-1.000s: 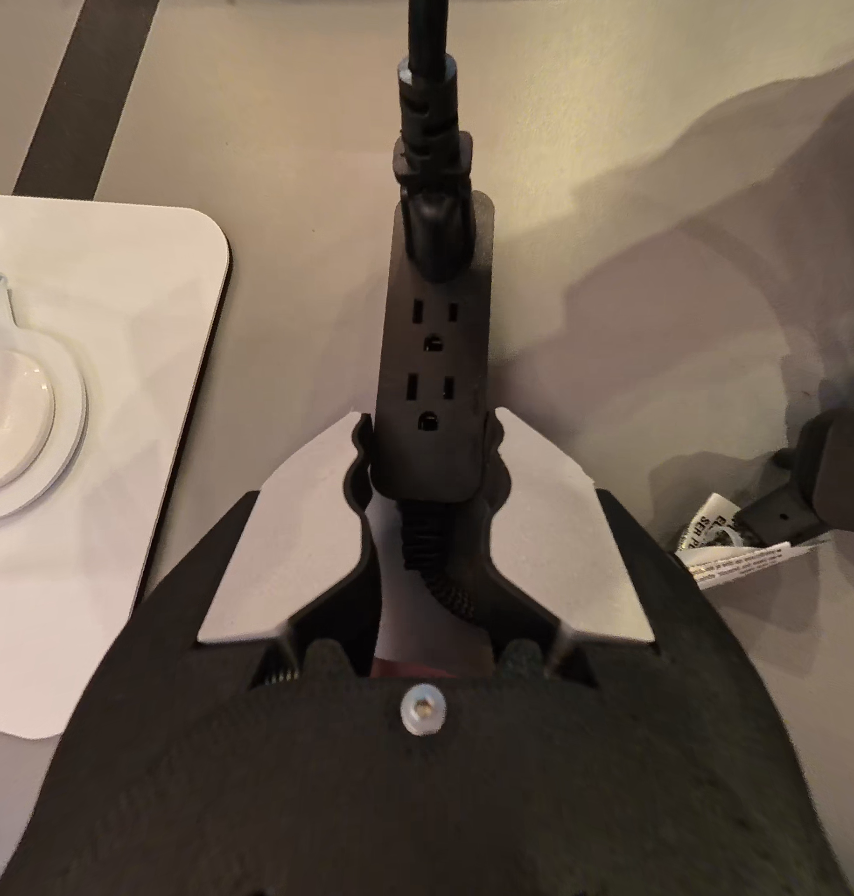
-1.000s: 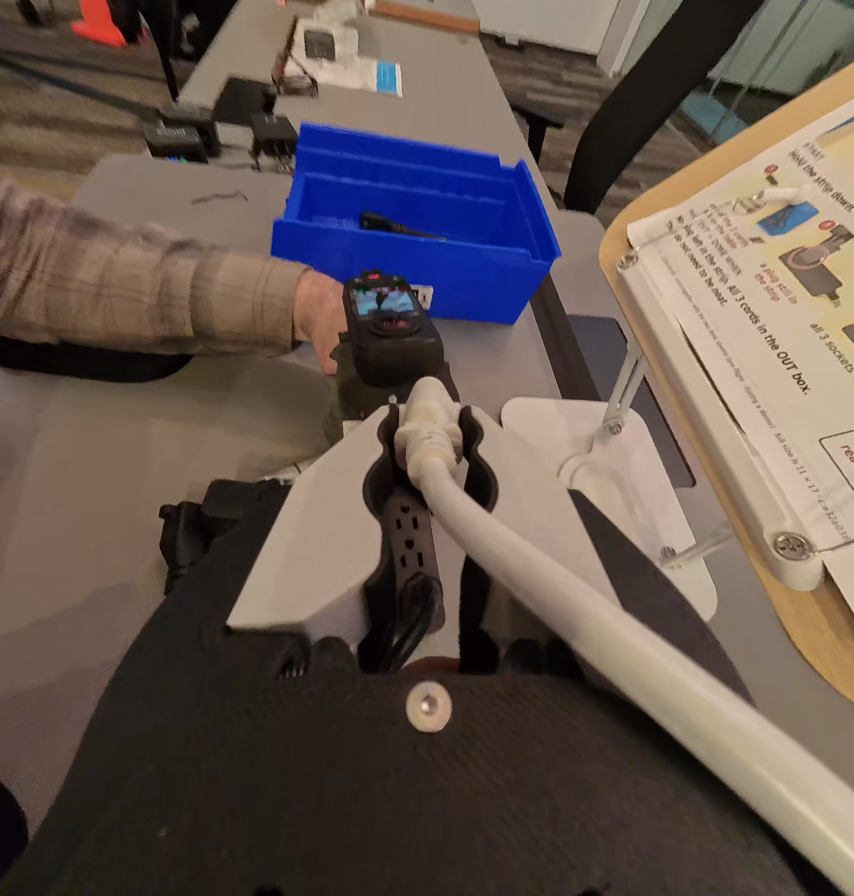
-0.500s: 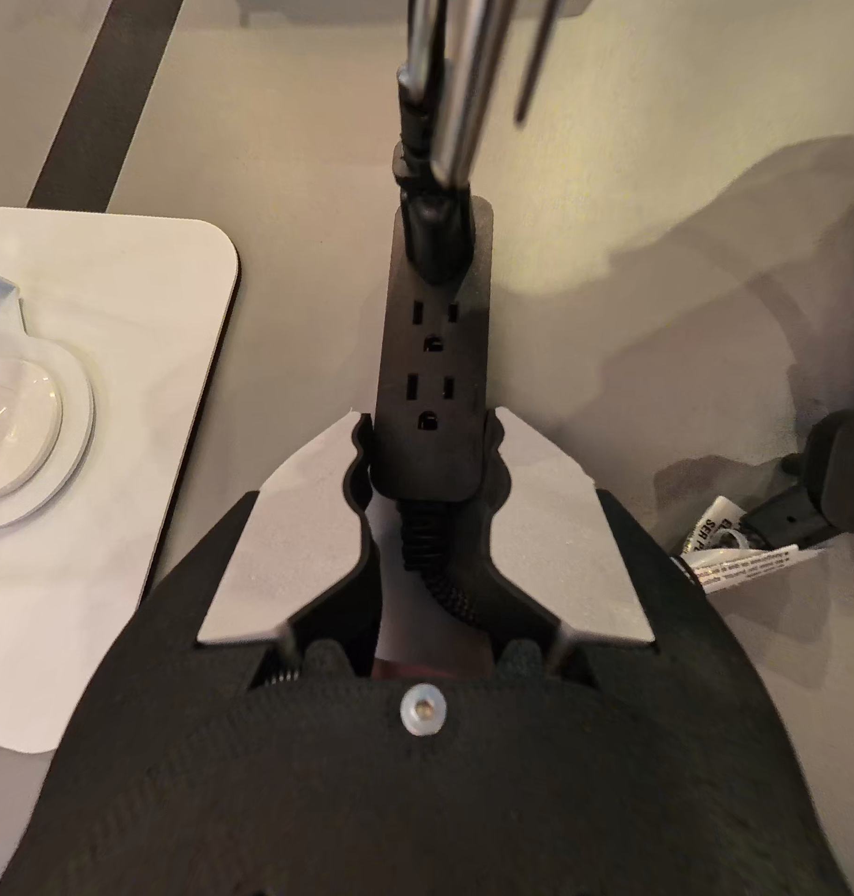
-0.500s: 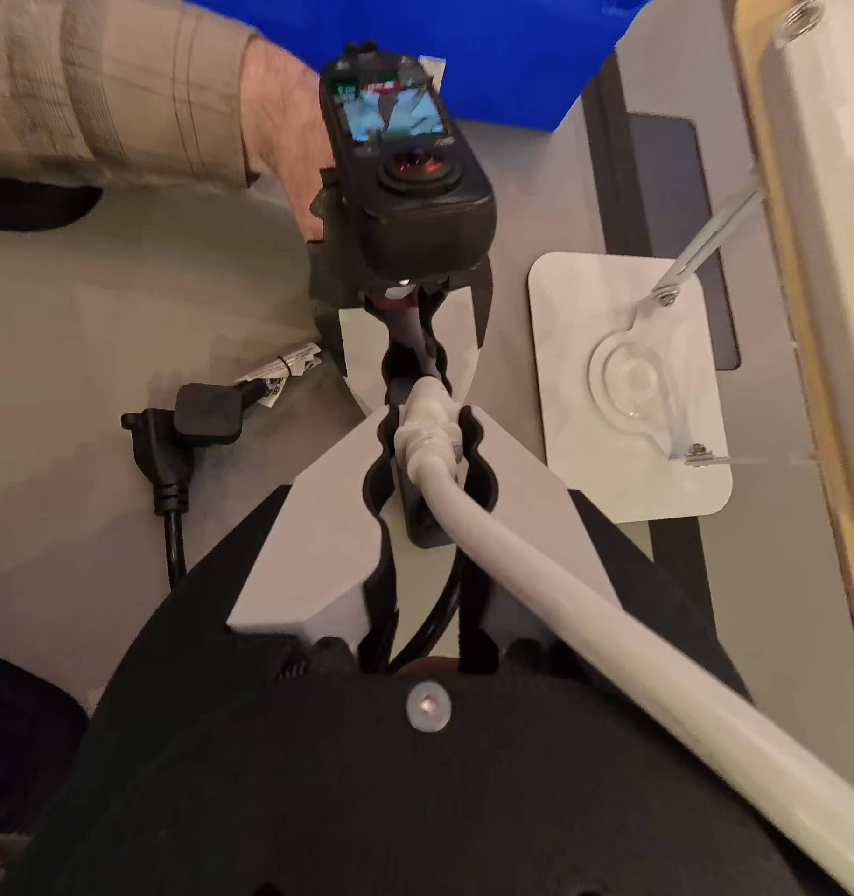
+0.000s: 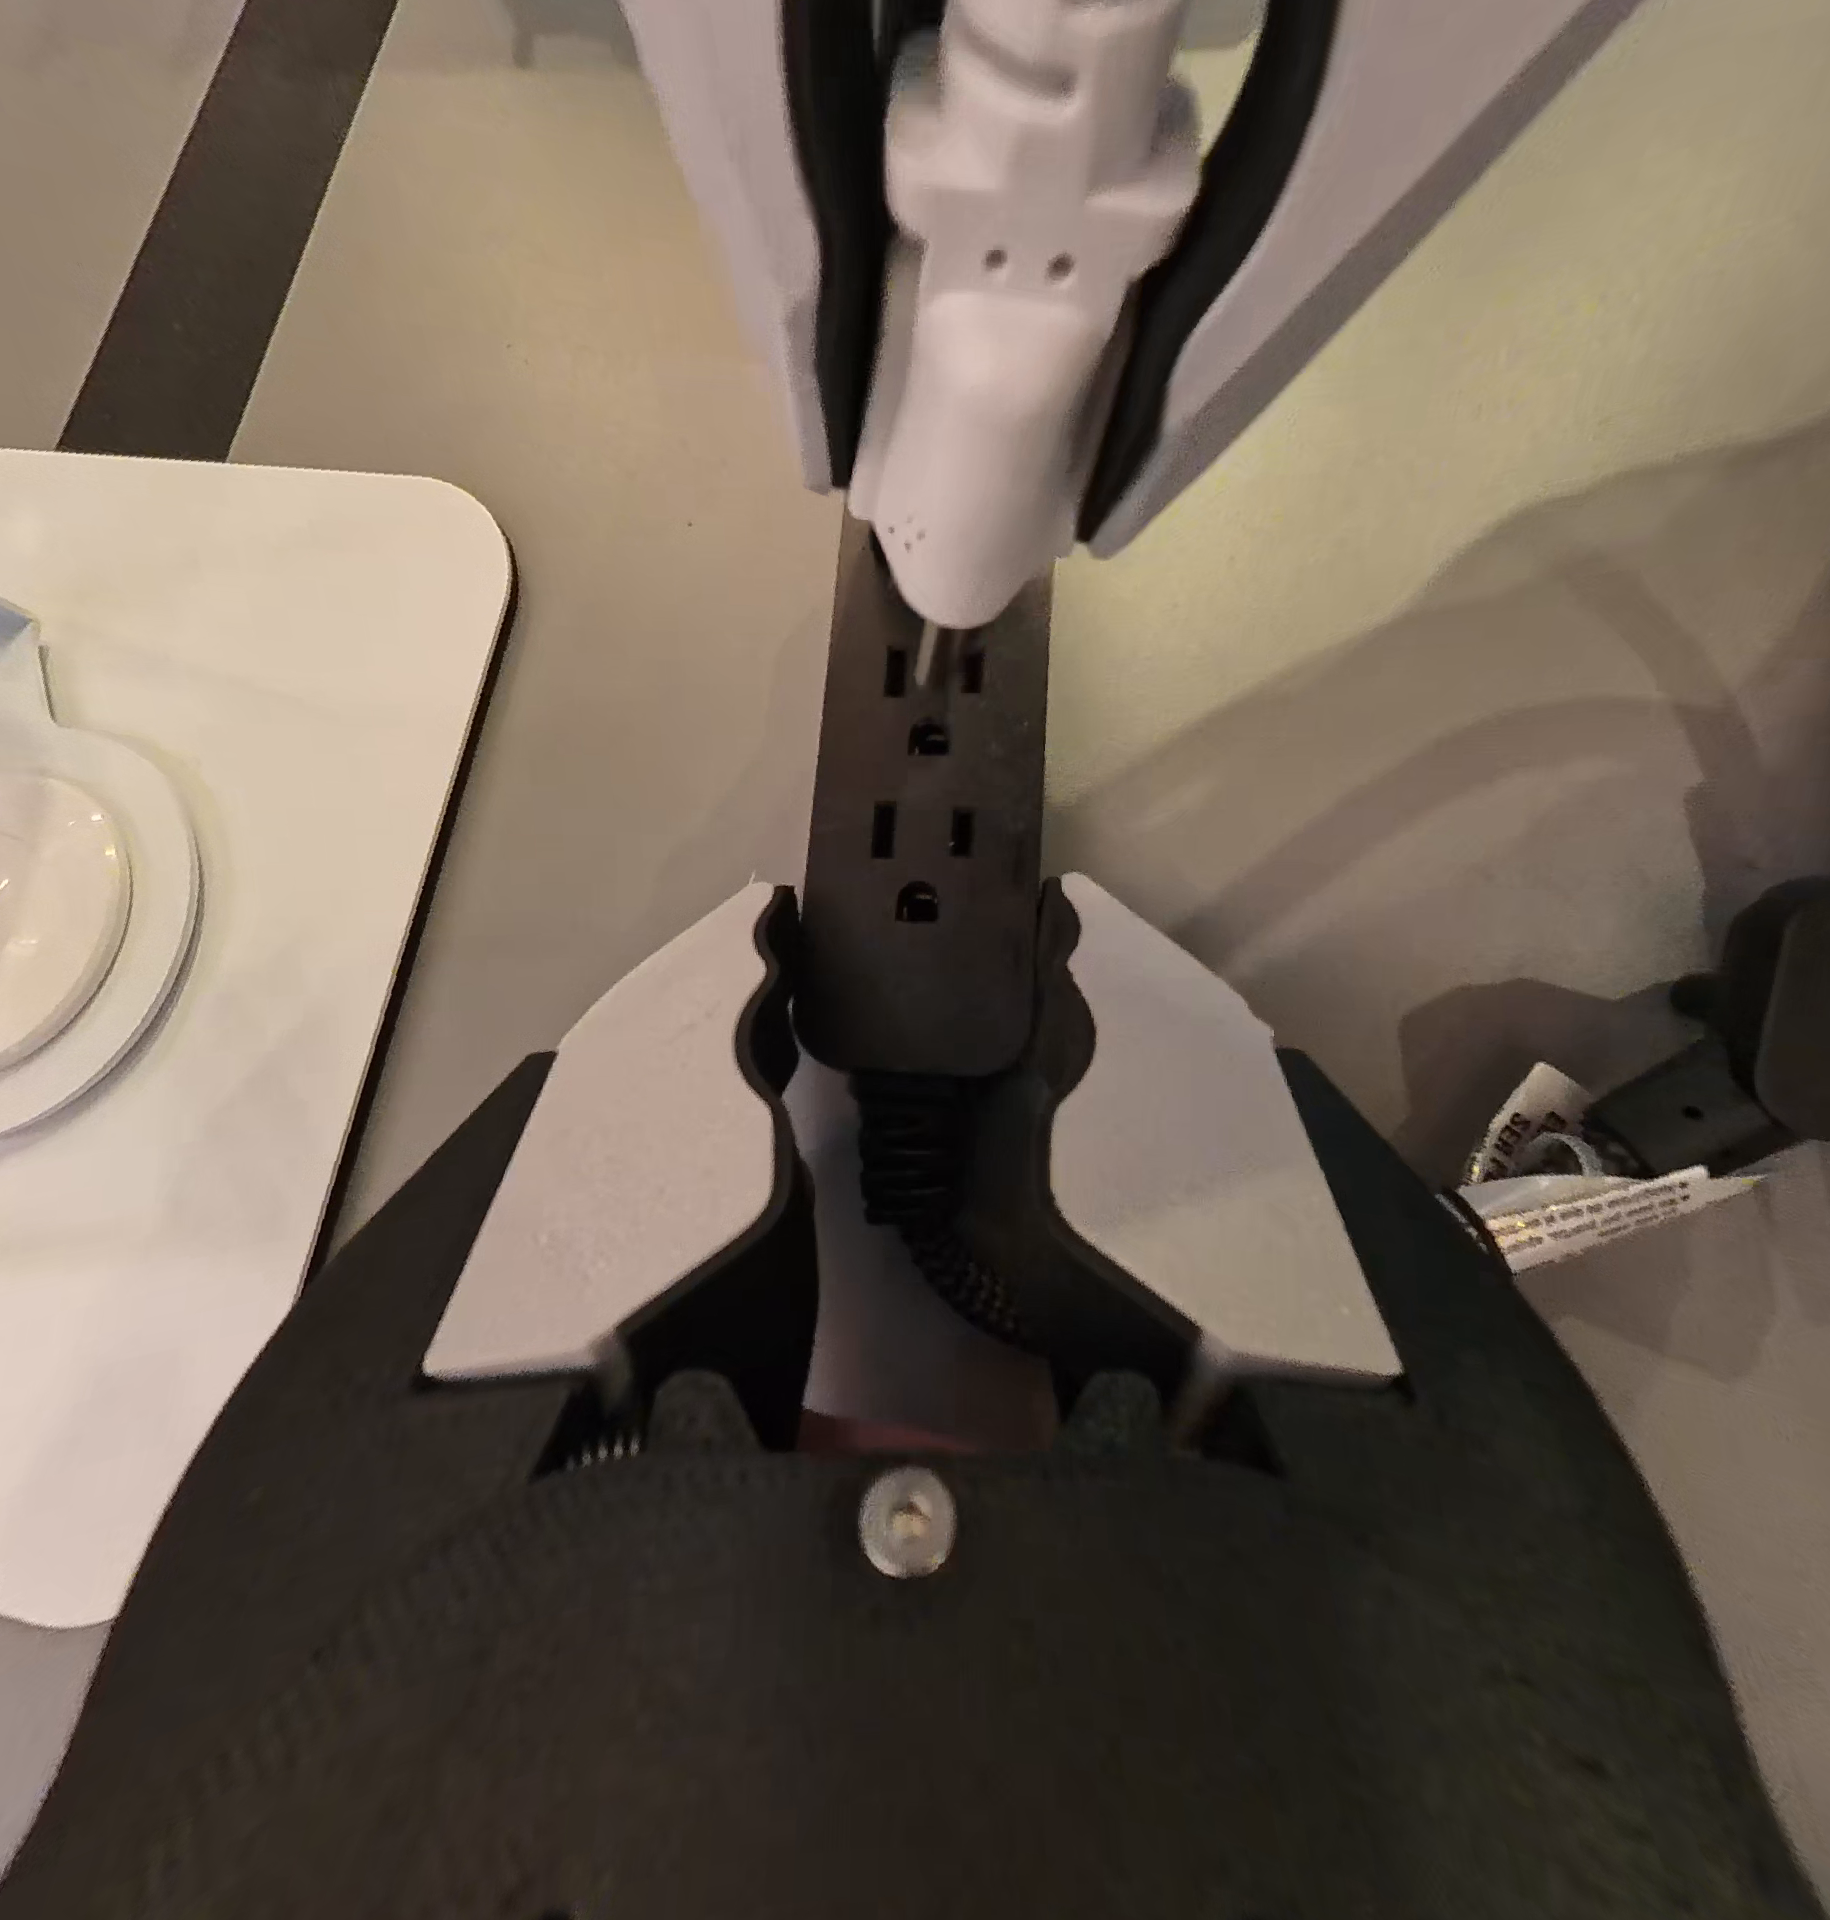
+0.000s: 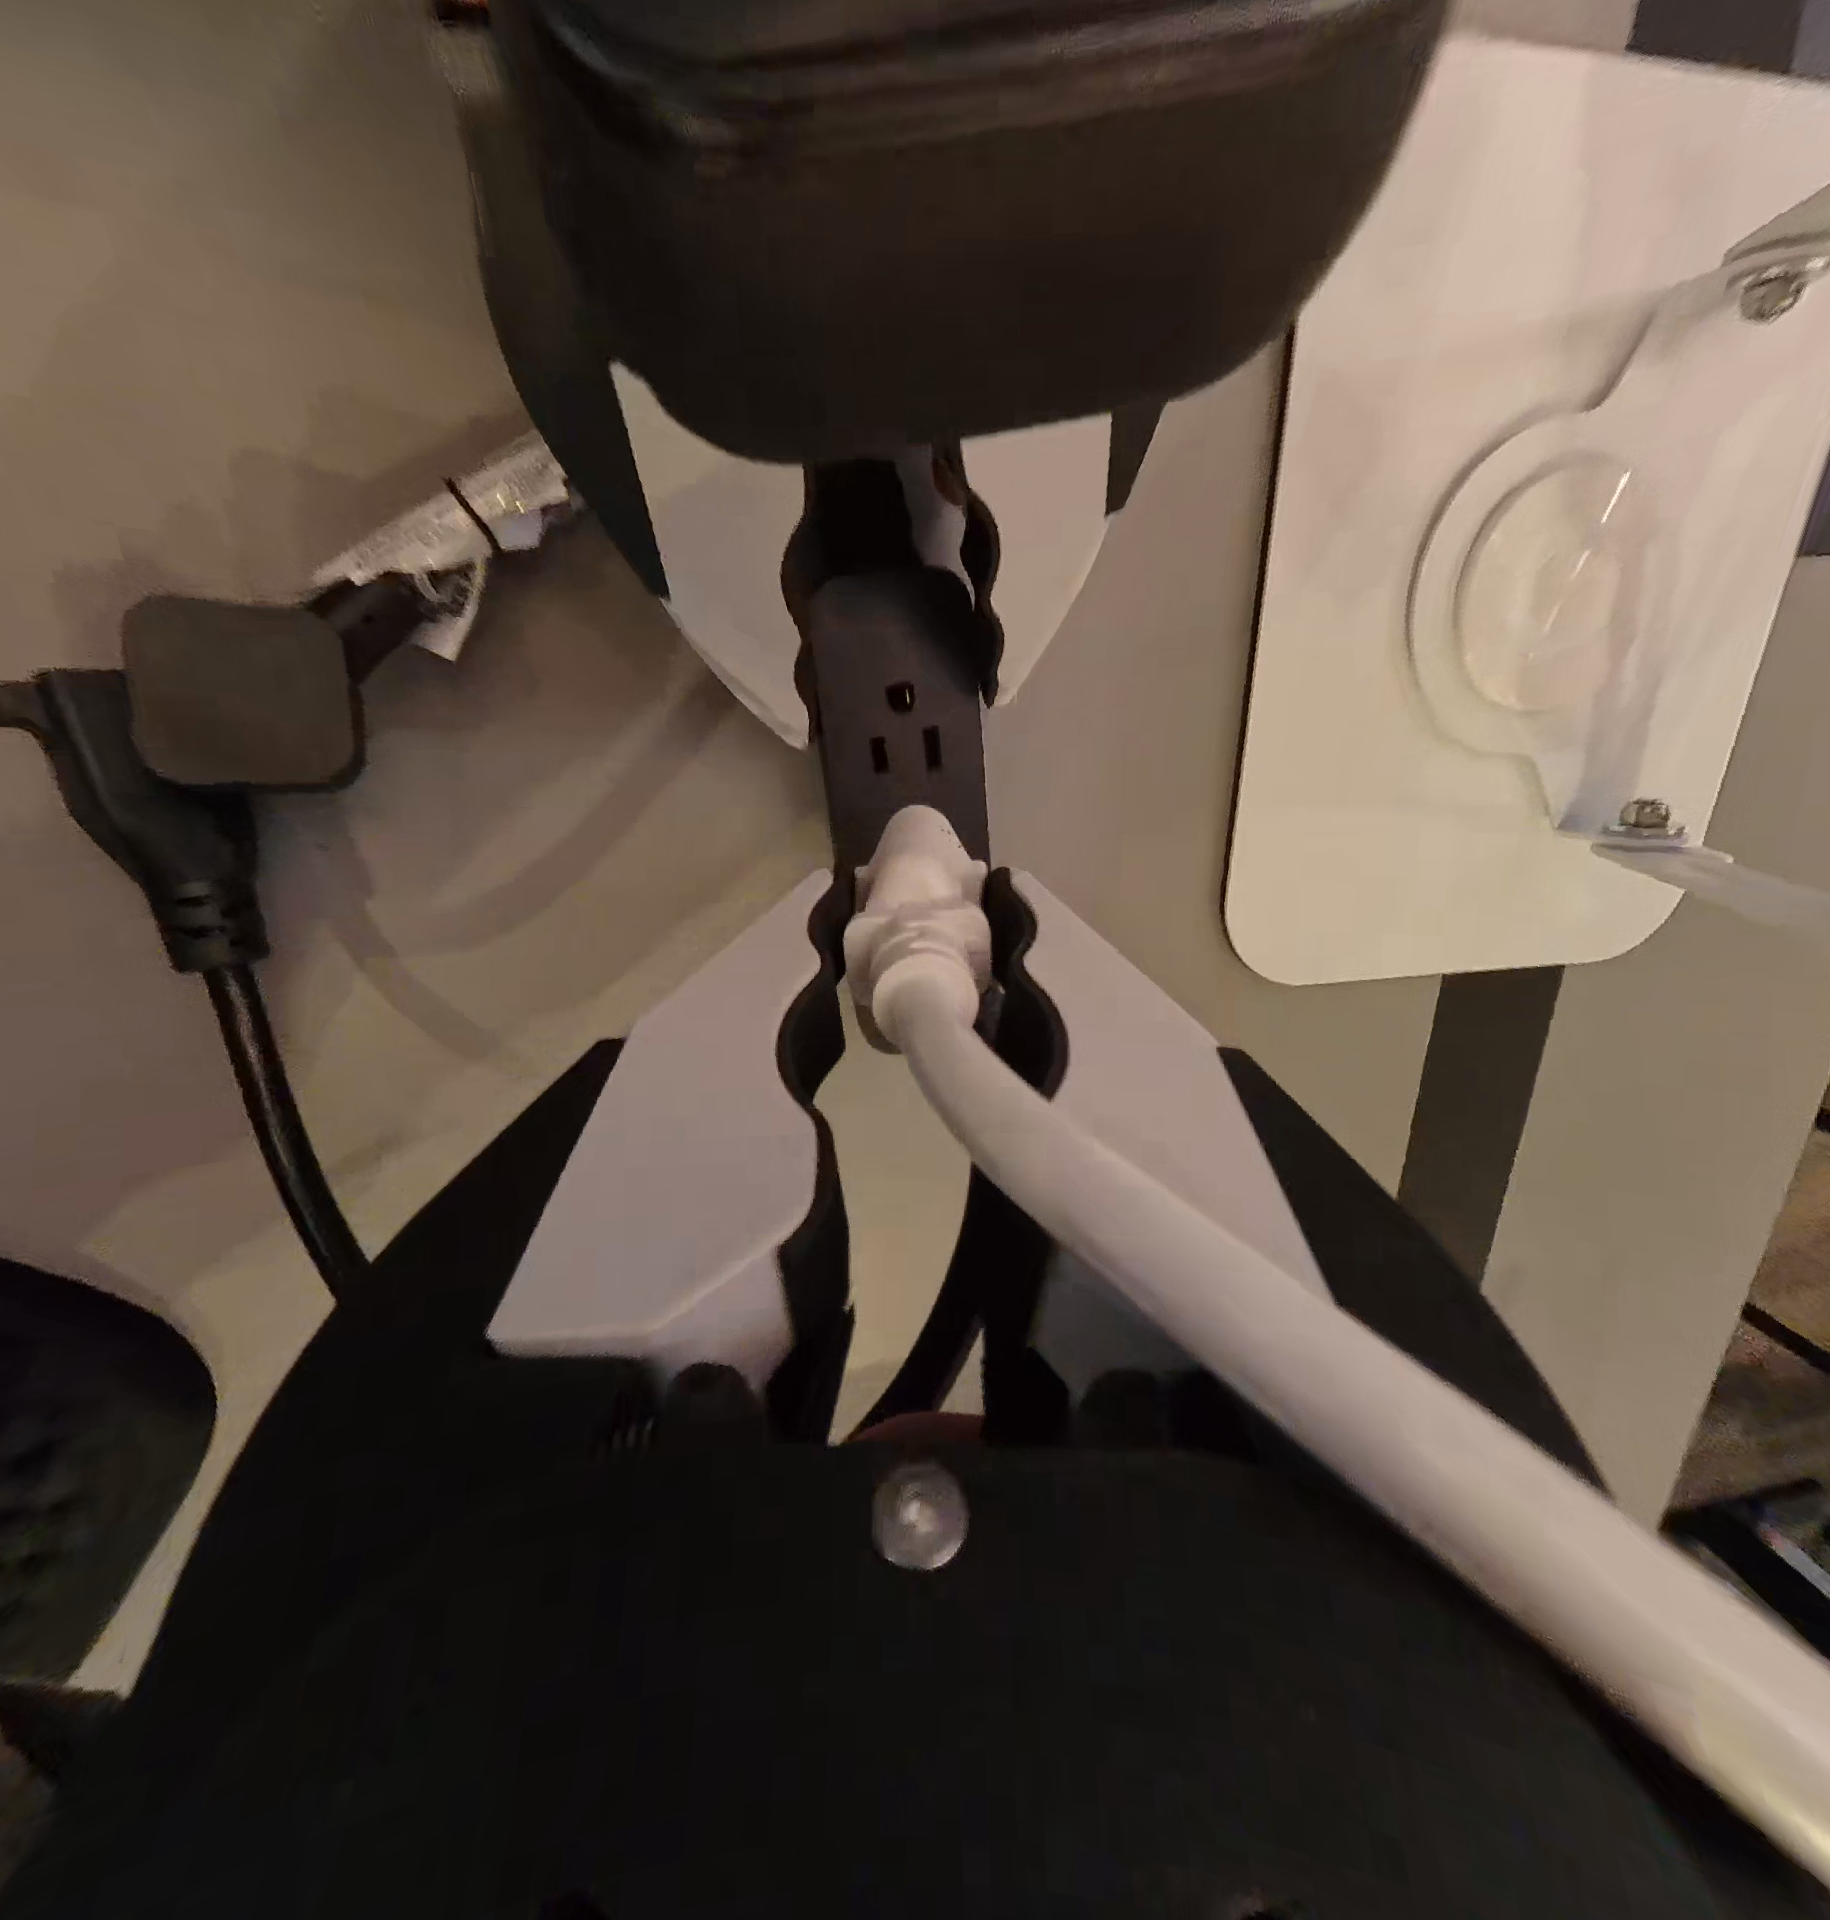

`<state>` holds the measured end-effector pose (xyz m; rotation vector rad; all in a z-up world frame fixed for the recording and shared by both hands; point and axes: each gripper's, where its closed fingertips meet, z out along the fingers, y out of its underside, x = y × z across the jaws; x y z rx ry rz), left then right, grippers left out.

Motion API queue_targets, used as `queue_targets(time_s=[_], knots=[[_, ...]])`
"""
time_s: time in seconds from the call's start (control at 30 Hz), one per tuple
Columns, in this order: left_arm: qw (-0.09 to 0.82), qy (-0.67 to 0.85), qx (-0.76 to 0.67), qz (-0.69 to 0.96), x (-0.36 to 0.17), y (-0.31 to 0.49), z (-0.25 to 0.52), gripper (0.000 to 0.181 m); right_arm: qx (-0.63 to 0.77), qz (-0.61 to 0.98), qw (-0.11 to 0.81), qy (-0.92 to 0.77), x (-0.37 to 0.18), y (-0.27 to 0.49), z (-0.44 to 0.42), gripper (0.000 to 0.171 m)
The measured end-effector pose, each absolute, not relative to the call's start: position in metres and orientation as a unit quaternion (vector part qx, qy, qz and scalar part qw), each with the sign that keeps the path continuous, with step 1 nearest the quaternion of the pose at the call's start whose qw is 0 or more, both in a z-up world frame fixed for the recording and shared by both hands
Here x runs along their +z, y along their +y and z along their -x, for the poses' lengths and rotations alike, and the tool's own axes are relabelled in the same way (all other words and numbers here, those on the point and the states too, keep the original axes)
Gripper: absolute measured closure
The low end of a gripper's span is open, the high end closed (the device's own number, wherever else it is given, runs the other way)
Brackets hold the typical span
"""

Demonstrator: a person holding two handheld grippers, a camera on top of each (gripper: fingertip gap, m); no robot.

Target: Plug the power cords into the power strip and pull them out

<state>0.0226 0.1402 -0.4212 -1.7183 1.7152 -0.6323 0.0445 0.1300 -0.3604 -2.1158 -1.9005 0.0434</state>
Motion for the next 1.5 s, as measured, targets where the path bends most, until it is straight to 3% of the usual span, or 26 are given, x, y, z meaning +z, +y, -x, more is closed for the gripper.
queue_targets(time_s=[0.63, 1.17, 1.5], knots=[[0.311, 0.649, -0.243, 0.651, -0.421, 0.14, -0.023, 0.137, -0.005, 0.723, 0.064, -0.688, -0.39, 0.135, -0.049, 0.148], [0.311, 0.649, -0.243, 0.651, -0.421, 0.14, -0.023, 0.137, 0.077, 0.742, 0.084, -0.661, -0.397, 0.135, -0.051, 0.149], [0.313, 0.648, -0.241, 0.651, -0.421, 0.14, -0.023, 0.137, 0.036, 0.725, 0.108, -0.679, -0.398, 0.134, -0.05, 0.148]])
